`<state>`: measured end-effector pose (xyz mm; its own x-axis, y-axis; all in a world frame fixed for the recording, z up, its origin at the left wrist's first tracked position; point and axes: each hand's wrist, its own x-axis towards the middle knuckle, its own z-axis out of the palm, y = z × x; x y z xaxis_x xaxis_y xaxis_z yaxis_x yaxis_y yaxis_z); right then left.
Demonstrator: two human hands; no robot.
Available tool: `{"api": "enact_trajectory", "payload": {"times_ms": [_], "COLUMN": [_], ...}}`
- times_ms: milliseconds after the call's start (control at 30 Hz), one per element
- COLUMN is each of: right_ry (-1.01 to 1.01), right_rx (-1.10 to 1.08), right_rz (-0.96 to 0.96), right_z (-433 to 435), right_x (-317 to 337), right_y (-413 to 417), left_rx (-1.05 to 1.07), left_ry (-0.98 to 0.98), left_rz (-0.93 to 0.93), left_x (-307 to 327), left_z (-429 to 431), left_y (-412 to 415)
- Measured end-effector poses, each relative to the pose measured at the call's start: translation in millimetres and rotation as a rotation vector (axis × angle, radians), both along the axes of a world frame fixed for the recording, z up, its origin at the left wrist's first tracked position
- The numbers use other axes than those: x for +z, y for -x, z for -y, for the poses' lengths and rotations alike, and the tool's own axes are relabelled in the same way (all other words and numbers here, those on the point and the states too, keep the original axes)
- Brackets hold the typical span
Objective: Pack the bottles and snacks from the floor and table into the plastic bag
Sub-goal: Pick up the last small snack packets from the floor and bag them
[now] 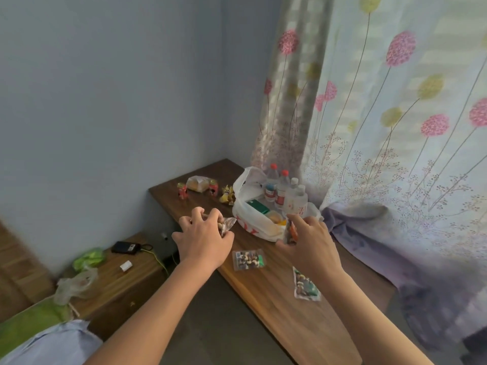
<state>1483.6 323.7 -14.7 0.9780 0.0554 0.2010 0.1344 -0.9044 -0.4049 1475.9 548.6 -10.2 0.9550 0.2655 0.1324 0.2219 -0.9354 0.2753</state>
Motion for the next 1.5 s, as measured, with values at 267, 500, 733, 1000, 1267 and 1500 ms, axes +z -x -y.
{"api": "enact_trajectory", "payload": {"times_ms": [267, 500, 733, 1000, 1267, 1500], "right_ry": [-0.053, -0.067, -0.06, -0.003, 0.009, 0.036], "right_rx": [-0.104, -0.164, -0.276, -0.358, -0.48, -0.6], "right_rz": [-0.03, -0.106, -0.1, -0.115, -0.128, -0.203], "right_z": [-13.6, -10.9, 11.6, 18.9, -12.6, -52.3], "right_x": [-31.4, -50.6, -56.6, -58.7, -72.0, -87.3], "right_y": [-111.7, -193.2, -224.6, -250.0, -284.2, -317.6], "left_rx": [-0.074, -0.149, -0.227, -0.364, -0.54, -0.684], "left_ry": [-0.036, -0.092, -0.082, -0.077, -0.028, 0.013], "left_rz": [-0.029, -0.085, -0.124, -0.095, -0.14, -0.193], "left_x": [-20.1, -29.8, -32.2, -31.4, -57.3, -82.4], "left_z": [-10.1, -5.9, 13.4, 38.8, 32.6, 20.1], "left_y": [-119.0, -214.2, -278.3, -339.4, -400.2, -444.6]}}
